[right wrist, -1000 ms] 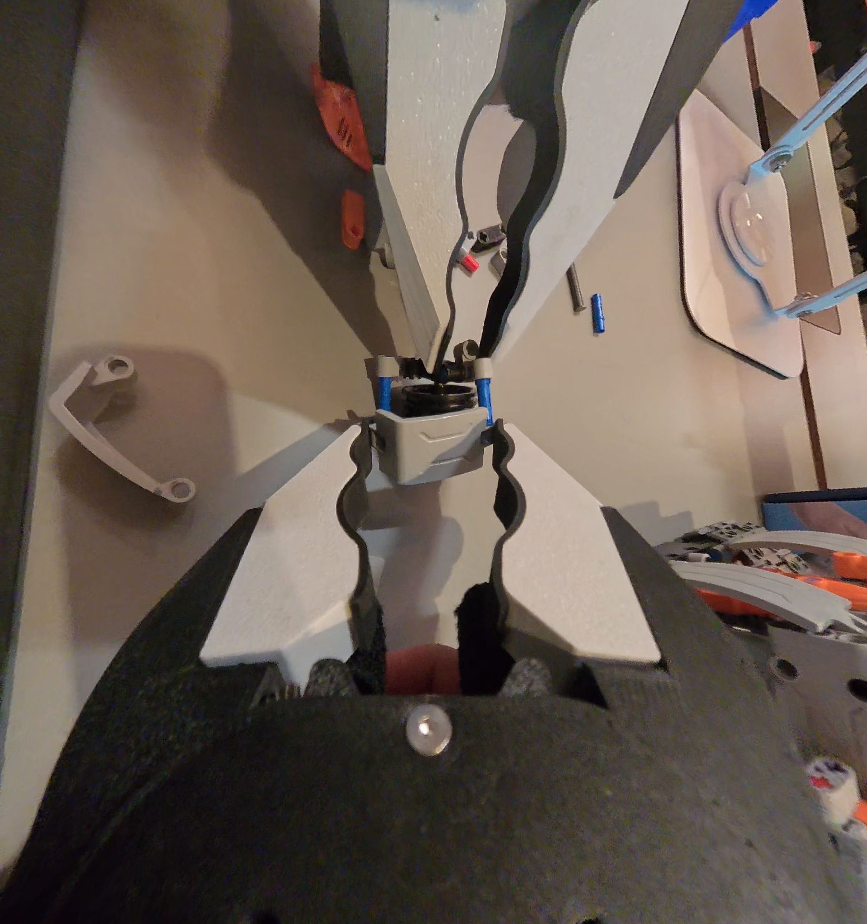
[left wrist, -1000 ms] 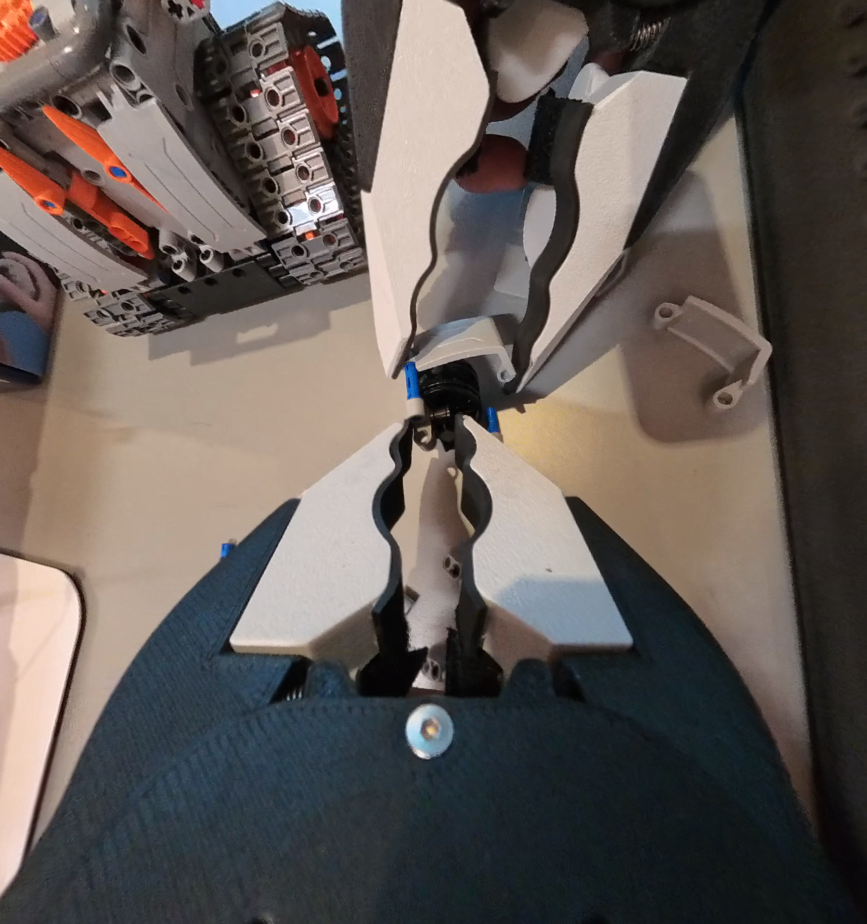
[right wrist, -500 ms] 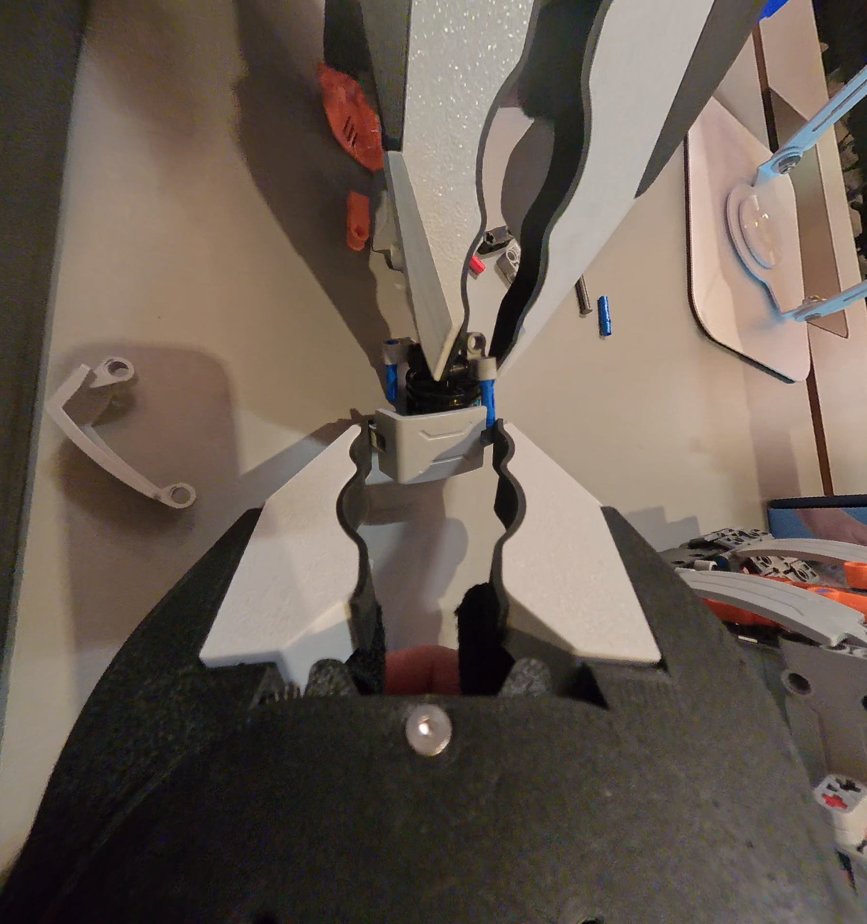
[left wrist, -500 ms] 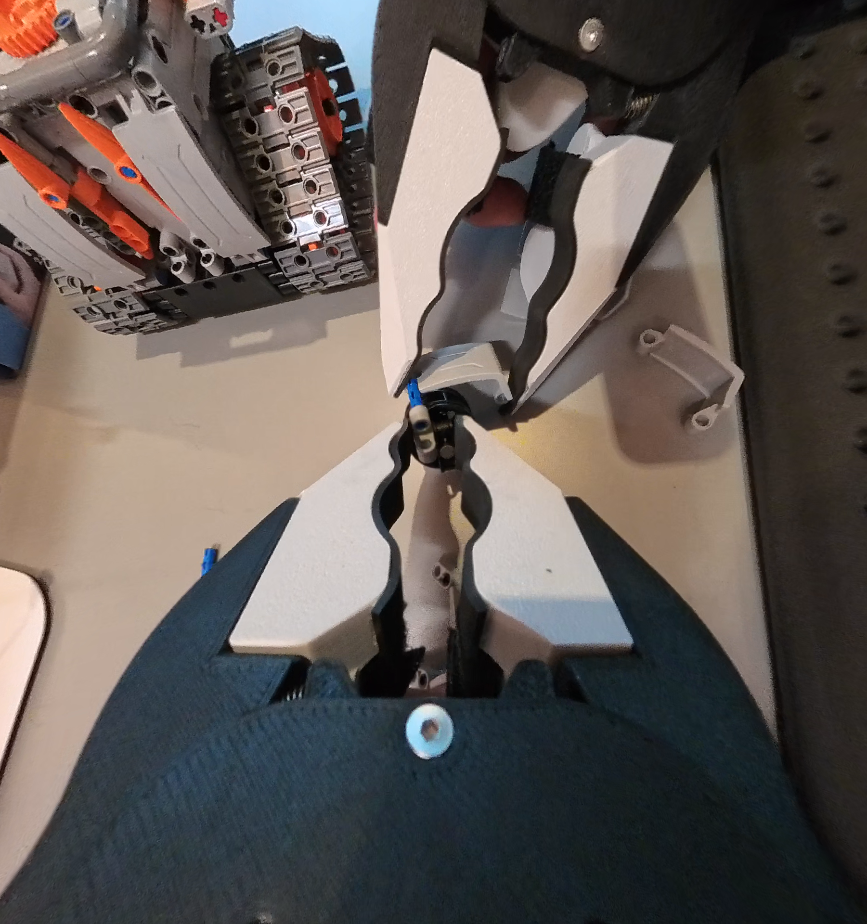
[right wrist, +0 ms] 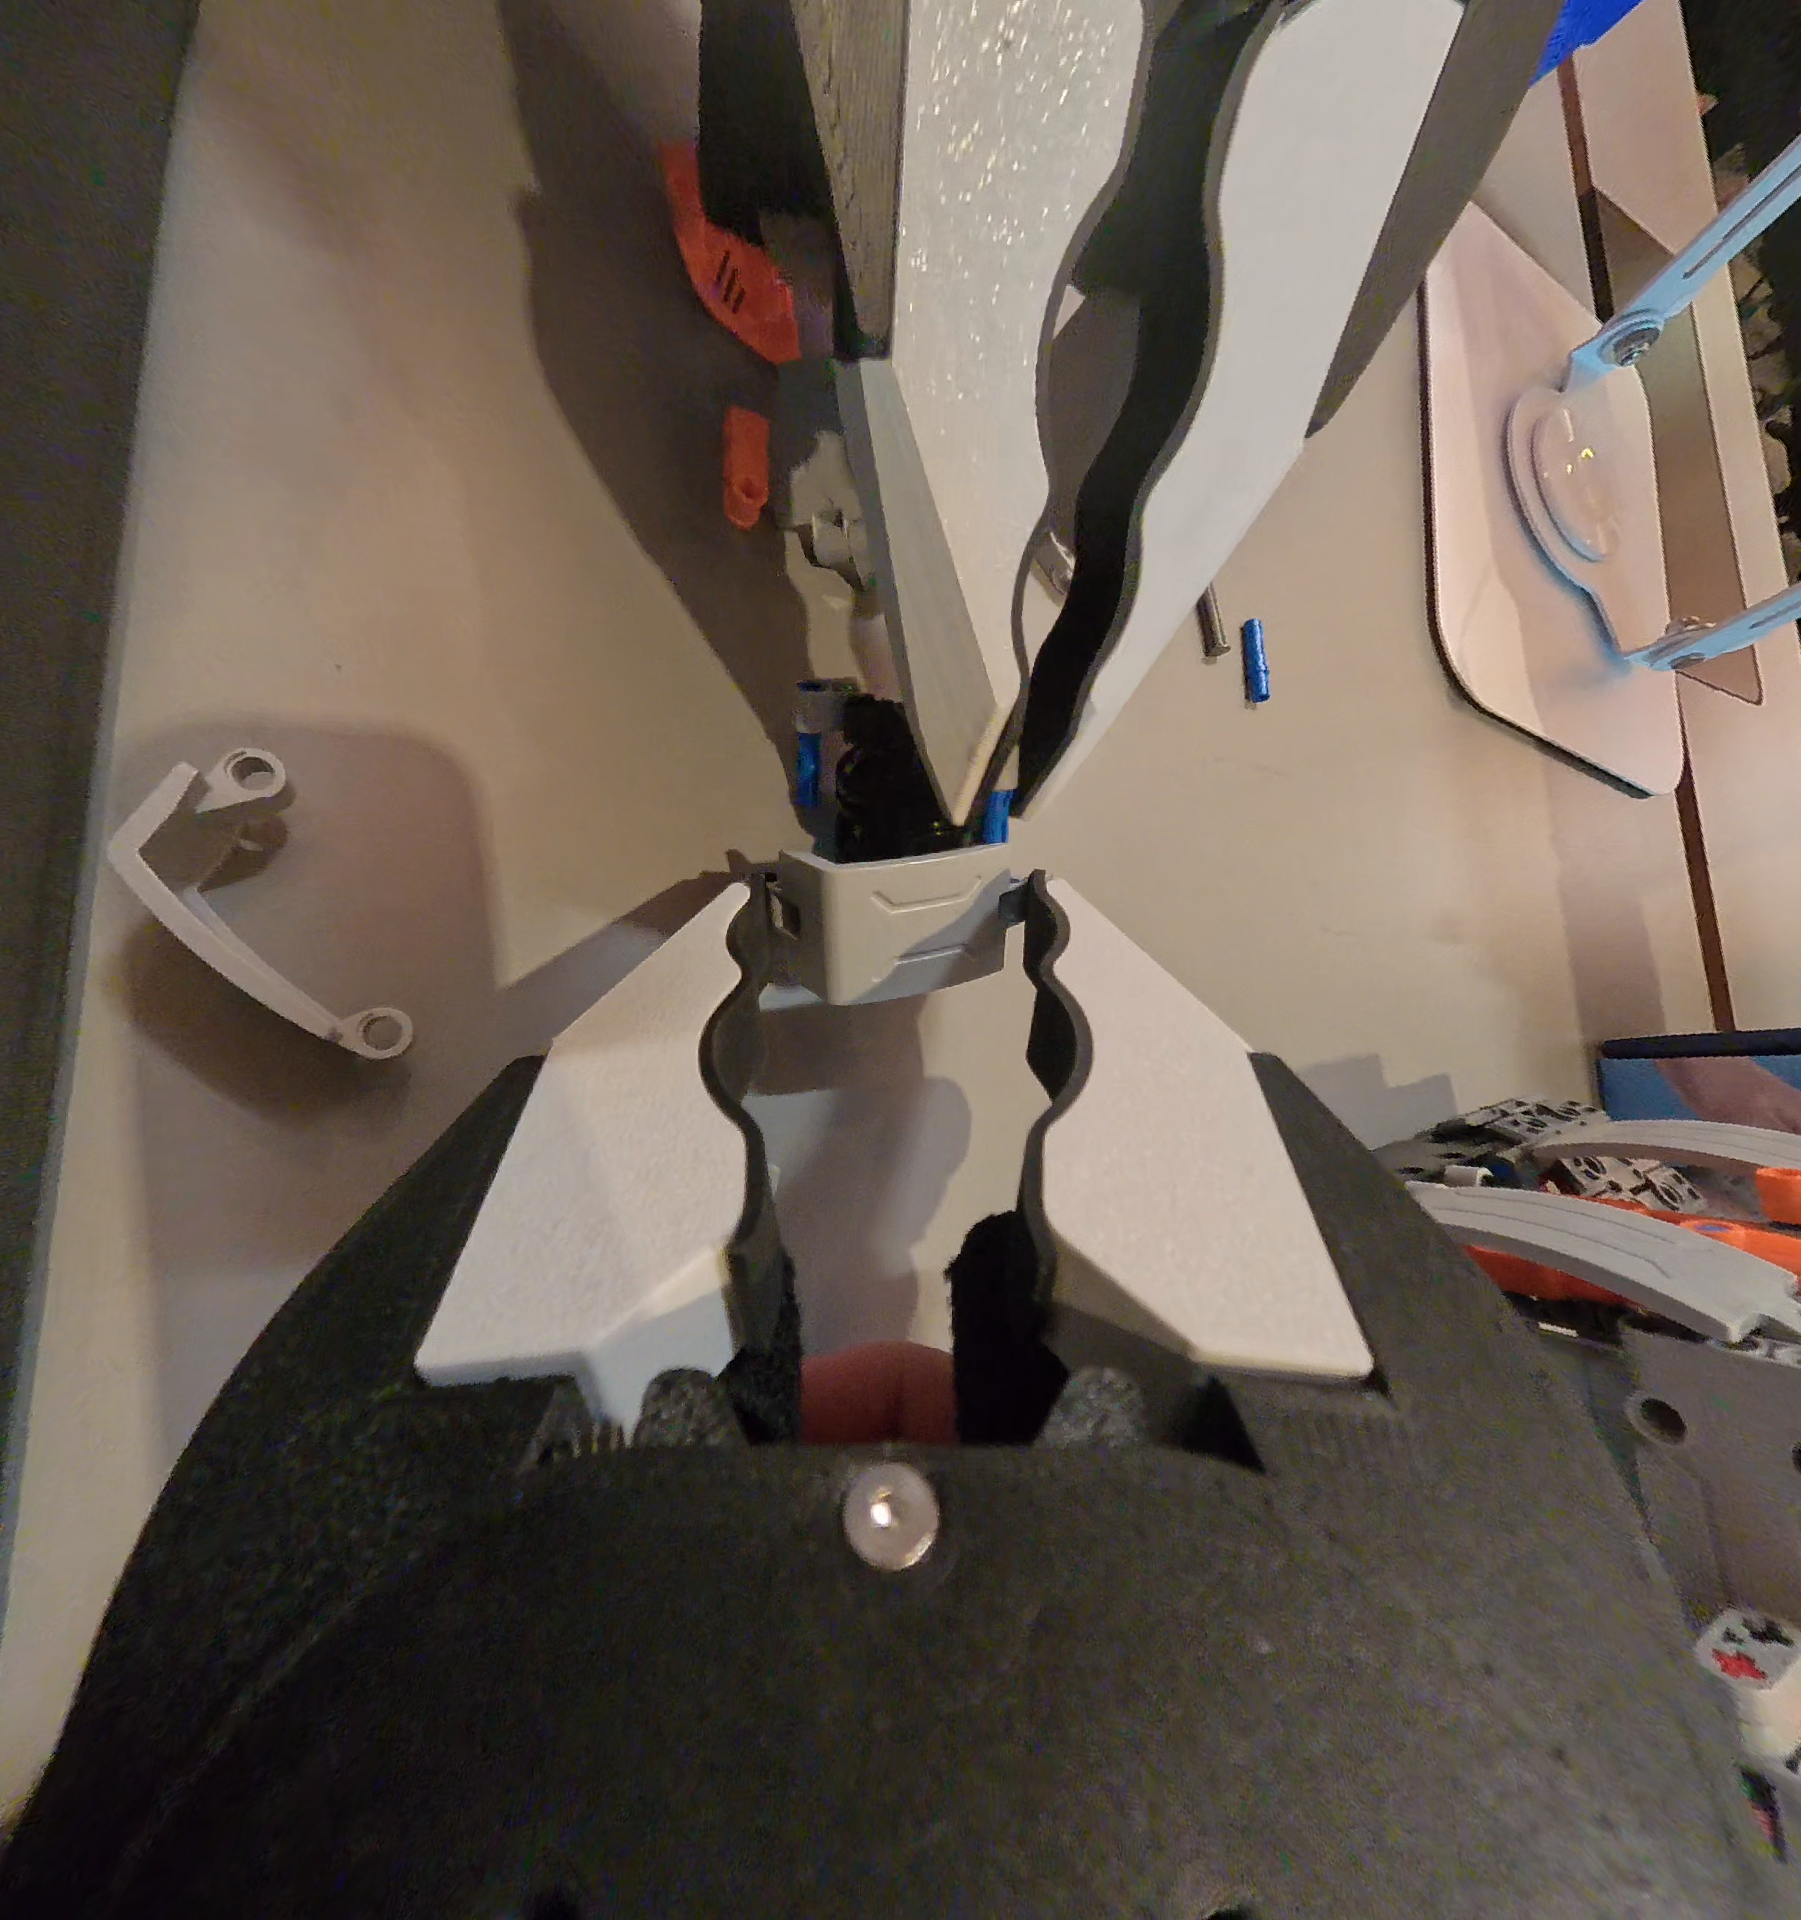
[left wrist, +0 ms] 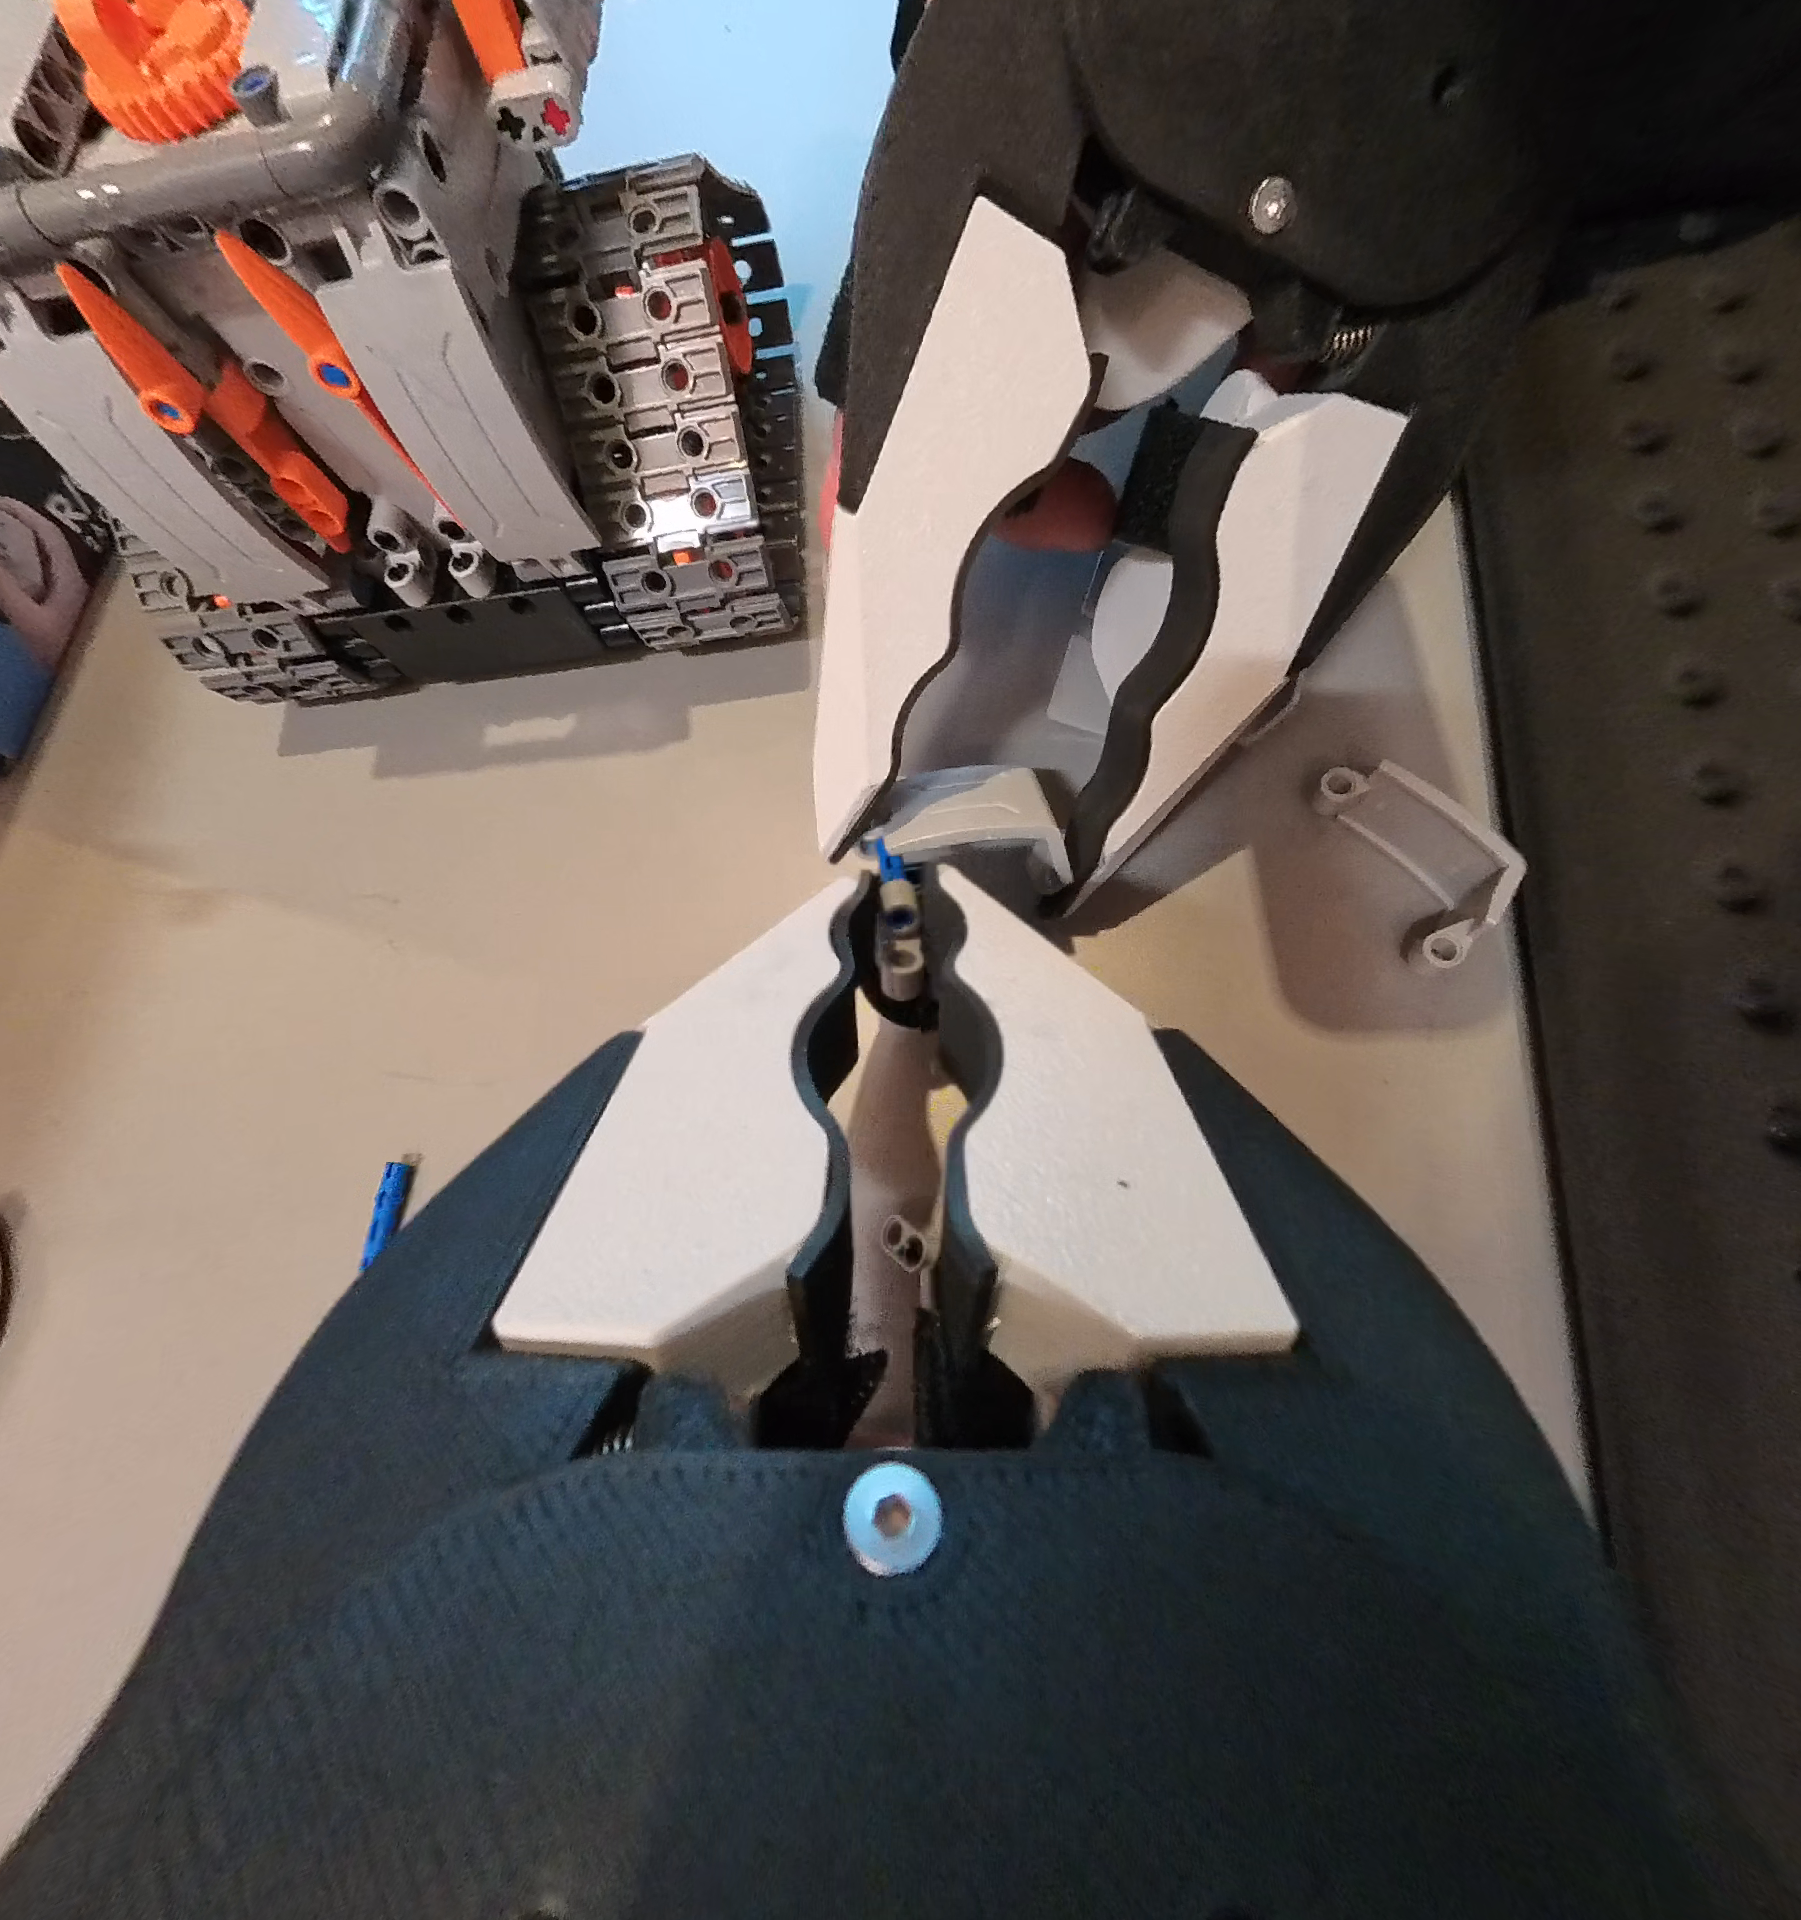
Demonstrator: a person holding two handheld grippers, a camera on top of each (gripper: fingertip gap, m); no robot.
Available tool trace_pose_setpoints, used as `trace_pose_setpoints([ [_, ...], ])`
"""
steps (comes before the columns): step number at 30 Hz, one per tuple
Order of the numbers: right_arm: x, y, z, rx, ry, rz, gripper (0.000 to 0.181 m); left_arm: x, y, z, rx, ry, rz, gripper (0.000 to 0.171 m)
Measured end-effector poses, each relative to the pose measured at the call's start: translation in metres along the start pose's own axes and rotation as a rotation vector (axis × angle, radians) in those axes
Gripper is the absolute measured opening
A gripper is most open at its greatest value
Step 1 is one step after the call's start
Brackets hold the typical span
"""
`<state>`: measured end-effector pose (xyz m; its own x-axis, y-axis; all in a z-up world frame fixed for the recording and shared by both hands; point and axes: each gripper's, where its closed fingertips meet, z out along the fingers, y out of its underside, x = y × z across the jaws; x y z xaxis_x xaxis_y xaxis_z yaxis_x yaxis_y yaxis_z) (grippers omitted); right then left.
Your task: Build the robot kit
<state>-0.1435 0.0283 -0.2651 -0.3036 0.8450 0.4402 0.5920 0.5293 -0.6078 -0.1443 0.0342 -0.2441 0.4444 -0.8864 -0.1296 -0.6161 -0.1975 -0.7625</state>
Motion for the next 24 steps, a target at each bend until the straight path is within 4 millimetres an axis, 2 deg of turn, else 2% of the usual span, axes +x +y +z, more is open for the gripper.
trace_pose_setpoints([
  [24,0.0059,-0.0038,-0.0024,0.045,0.033,0.005,0.046,-0.0069,-0.0051,-0.0022,0.091,-0.084,0.005,0.004],
])
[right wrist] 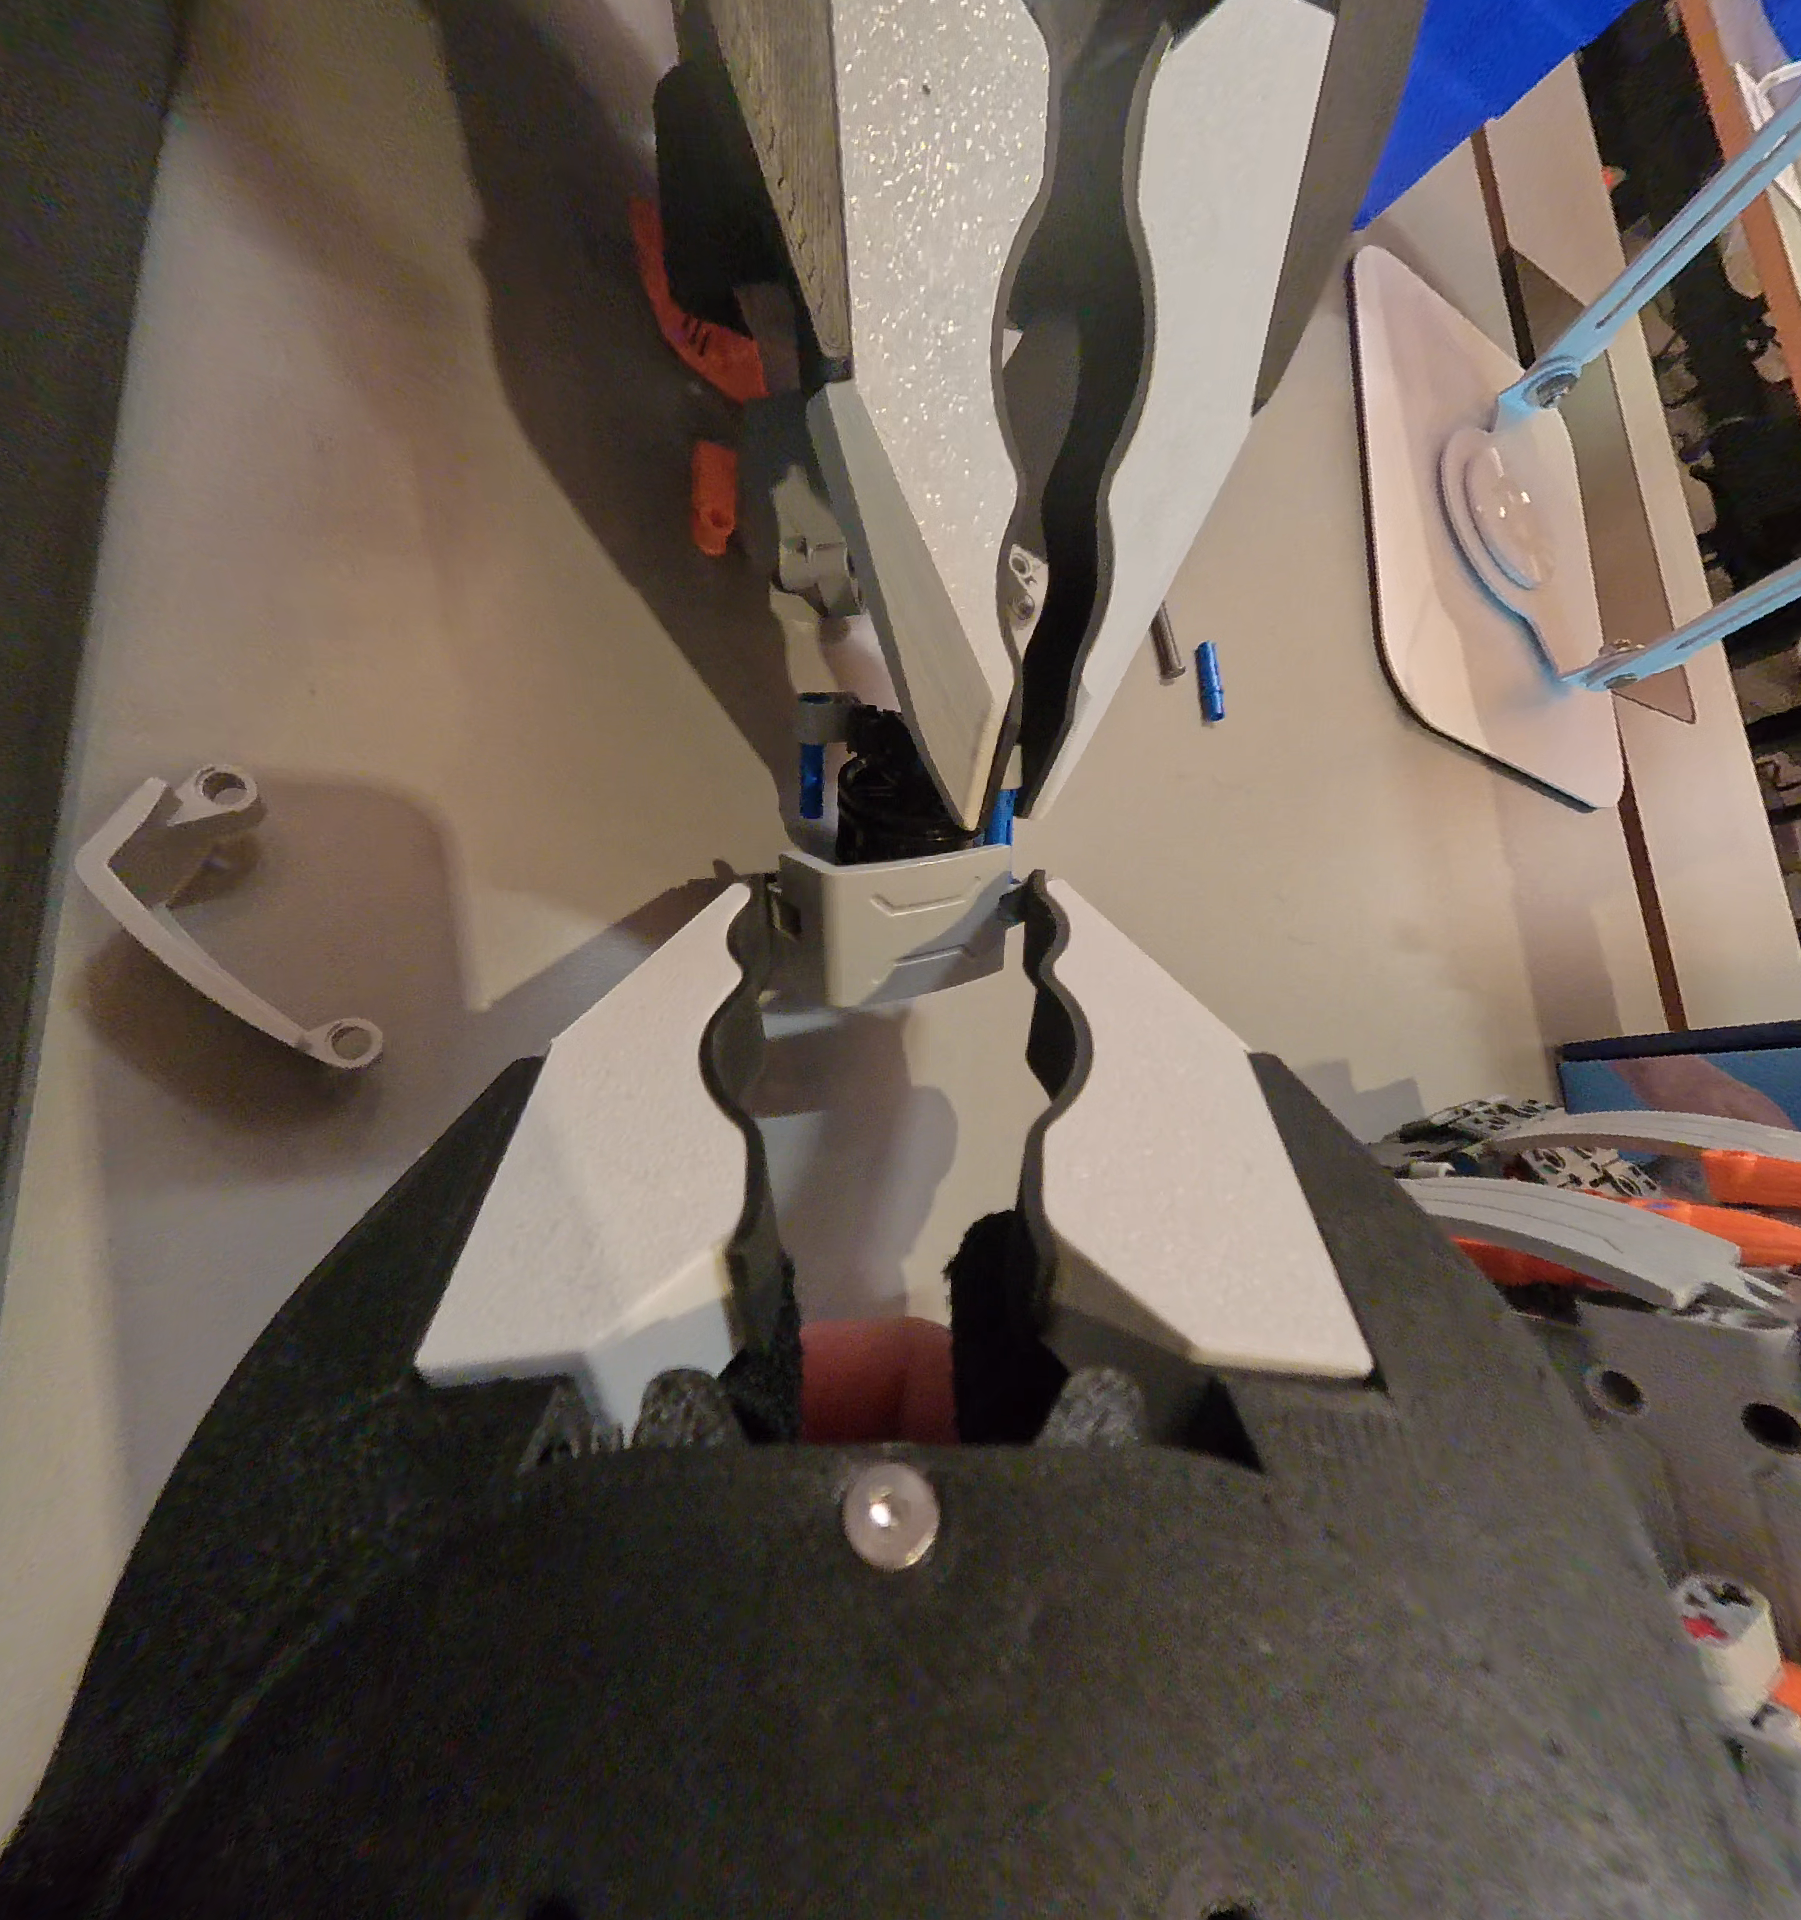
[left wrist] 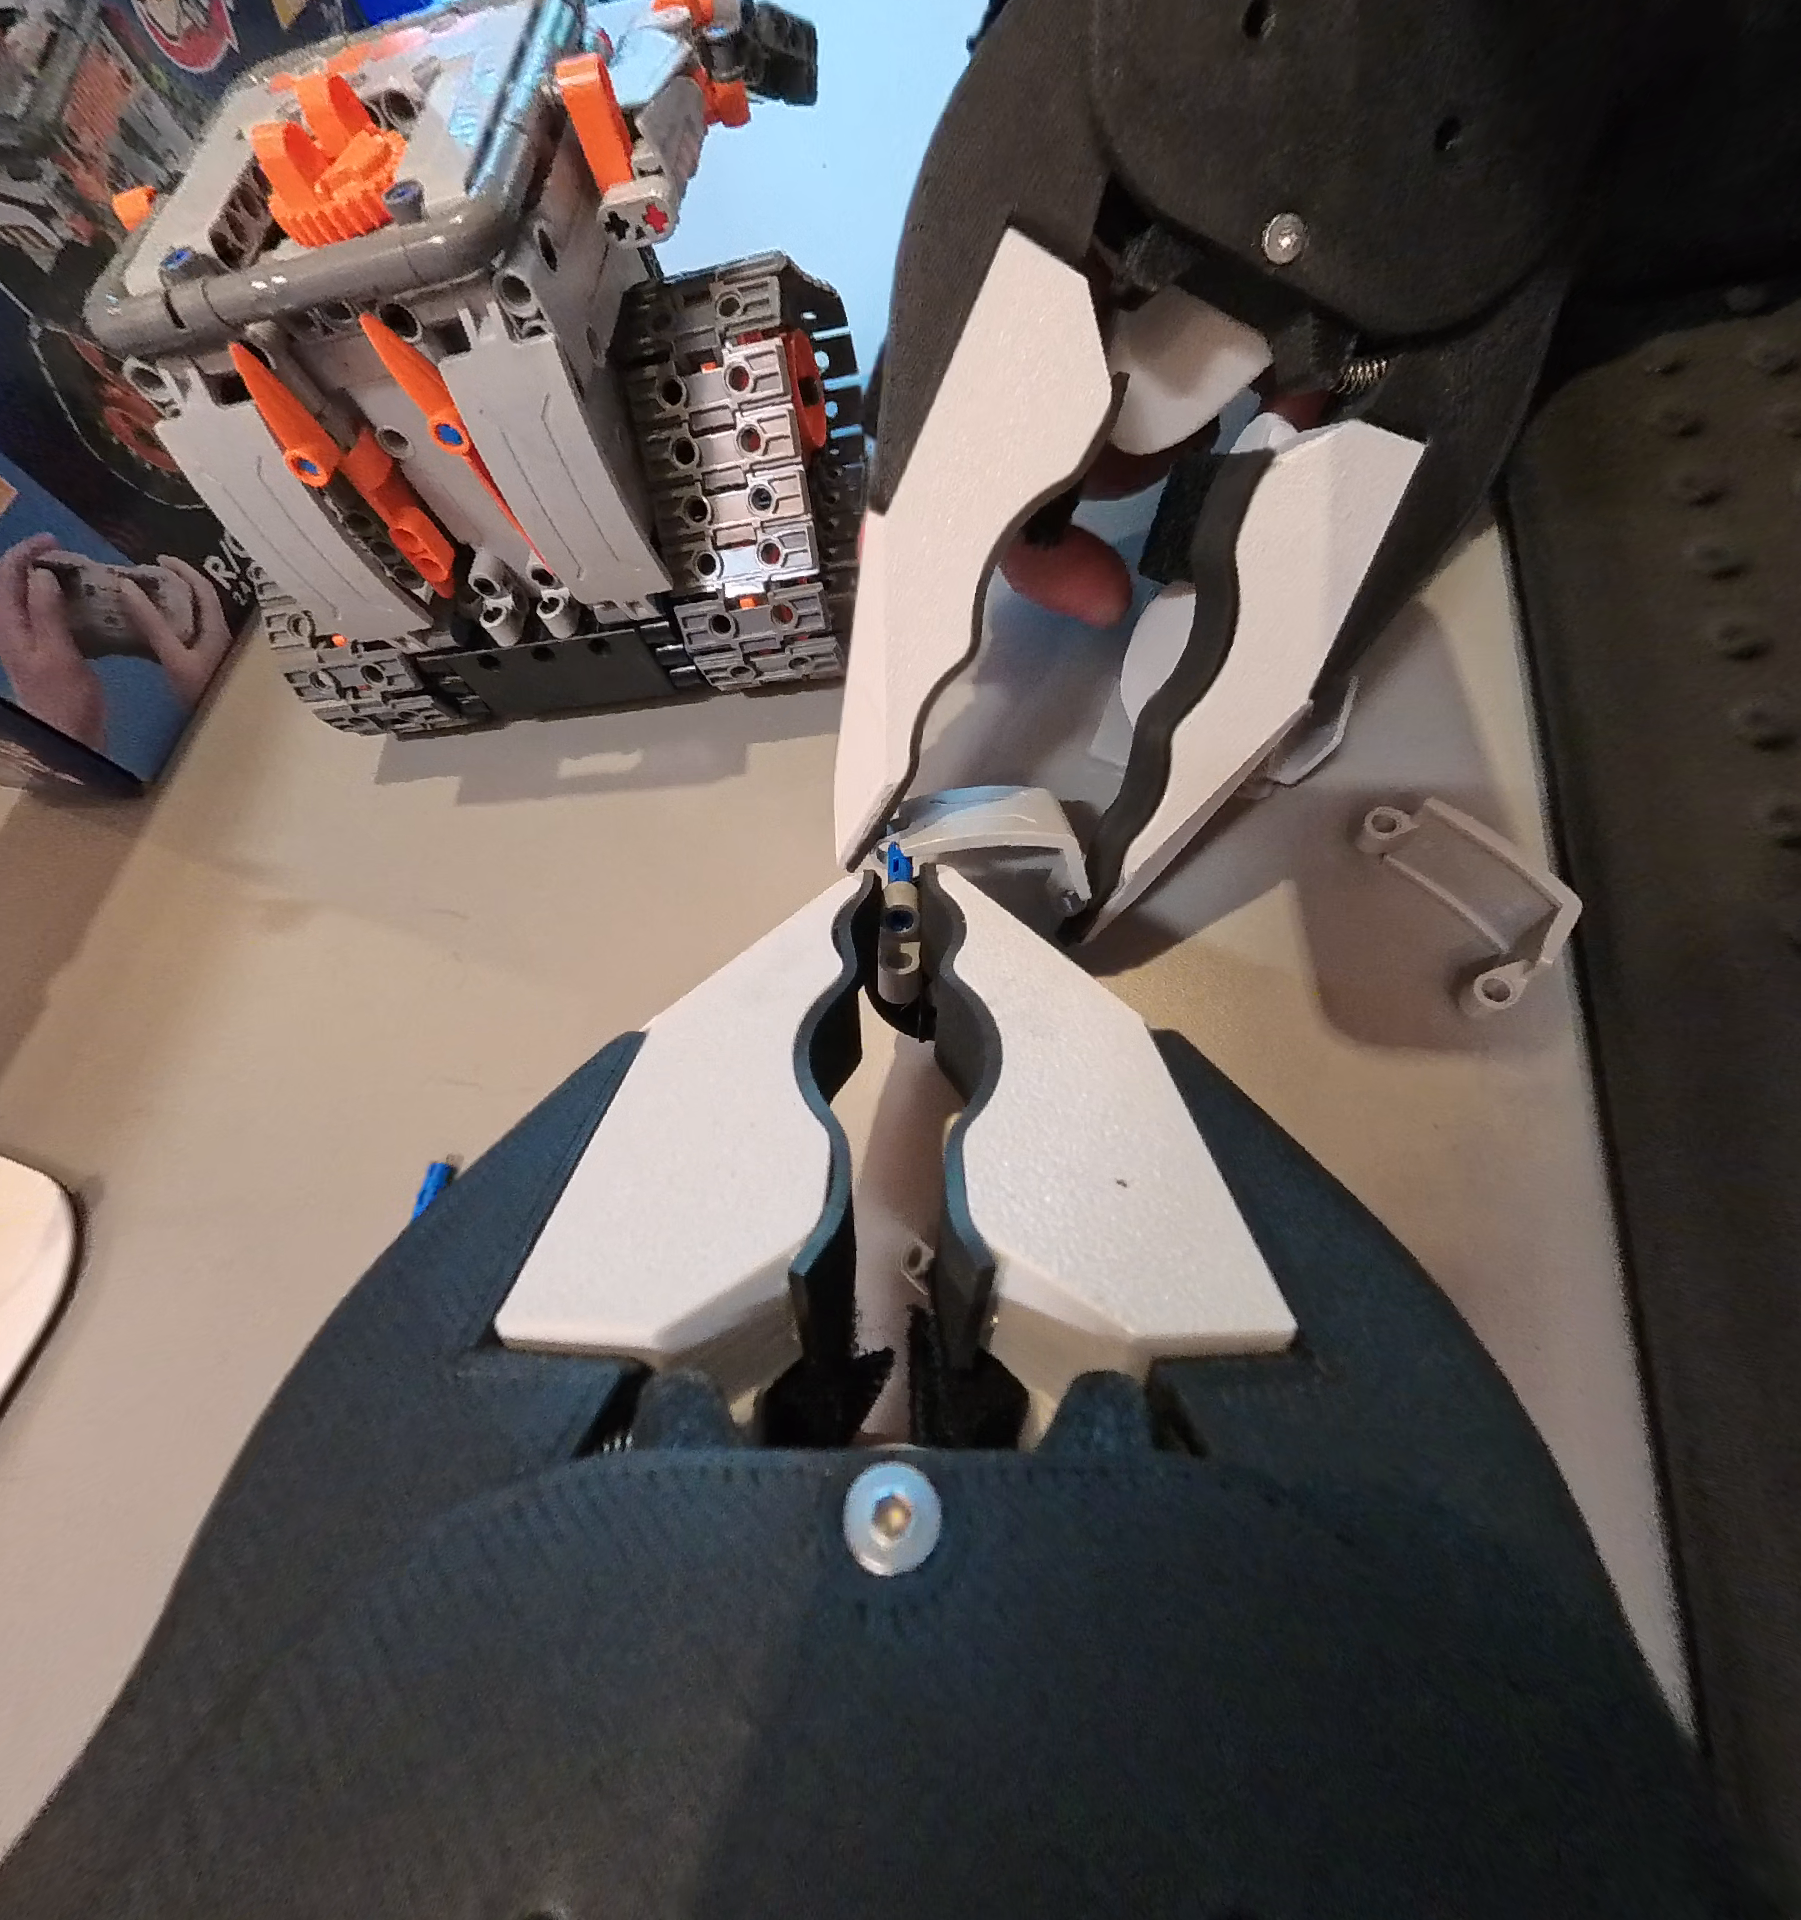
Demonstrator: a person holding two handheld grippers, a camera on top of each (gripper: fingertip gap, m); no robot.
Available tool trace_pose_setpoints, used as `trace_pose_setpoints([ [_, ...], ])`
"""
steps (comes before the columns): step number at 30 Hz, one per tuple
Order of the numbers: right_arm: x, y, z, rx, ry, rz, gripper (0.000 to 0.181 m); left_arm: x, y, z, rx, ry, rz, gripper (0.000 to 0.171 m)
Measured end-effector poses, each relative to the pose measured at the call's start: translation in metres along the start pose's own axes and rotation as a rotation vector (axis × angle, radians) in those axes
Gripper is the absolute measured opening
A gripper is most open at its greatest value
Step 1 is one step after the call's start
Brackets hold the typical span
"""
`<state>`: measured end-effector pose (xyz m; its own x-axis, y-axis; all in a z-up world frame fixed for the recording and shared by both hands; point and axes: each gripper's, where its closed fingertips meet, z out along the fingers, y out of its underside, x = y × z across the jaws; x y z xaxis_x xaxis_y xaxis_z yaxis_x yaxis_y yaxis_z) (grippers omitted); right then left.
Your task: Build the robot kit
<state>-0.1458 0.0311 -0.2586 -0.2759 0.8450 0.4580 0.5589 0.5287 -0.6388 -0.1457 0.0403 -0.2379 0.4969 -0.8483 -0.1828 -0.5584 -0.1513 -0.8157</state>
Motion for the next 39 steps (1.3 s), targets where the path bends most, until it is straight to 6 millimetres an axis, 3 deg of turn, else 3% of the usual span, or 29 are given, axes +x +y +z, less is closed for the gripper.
trace_pose_setpoints([
  [10,0.0,-0.0032,-0.0031,0.03,-0.007,0.005,0.046,-0.0013,-0.0054,-0.0038,0.032,-0.015,-0.005,0.004],
  [39,-0.0044,-0.0003,0.0052,-0.031,0.003,-0.02,0.044,0.0012,0.0042,-0.0001,-0.033,-0.021,0.008,0.004],
])
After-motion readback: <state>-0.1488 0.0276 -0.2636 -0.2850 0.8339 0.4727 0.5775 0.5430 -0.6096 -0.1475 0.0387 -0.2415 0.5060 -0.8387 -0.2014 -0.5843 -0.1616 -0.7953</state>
